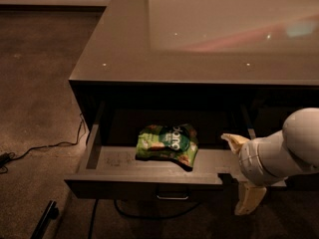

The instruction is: Open top drawer

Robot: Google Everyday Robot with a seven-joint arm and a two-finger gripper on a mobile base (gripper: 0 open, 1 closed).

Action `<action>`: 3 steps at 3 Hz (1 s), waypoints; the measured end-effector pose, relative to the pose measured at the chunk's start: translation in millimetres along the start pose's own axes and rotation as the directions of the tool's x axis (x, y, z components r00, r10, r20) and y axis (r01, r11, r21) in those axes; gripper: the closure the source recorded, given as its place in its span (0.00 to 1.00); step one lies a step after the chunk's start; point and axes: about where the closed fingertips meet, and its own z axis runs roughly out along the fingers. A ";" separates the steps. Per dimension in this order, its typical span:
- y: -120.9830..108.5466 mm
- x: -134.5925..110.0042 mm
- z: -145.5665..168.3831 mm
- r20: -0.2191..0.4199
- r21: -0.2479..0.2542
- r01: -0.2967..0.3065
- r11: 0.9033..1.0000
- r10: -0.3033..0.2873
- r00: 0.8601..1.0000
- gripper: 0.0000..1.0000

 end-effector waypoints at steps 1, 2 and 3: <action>24.5 12.7 -0.6 -0.013 -0.026 -0.044 0.999 0.043 0.999 0.00; 27.4 16.6 -4.9 0.058 0.000 -0.087 0.996 0.087 0.995 0.00; 11.6 15.1 -15.6 0.136 0.039 -0.114 0.993 0.107 0.985 0.00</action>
Offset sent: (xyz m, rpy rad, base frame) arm -0.0306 -0.0170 -0.0087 0.1306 0.0142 -0.0793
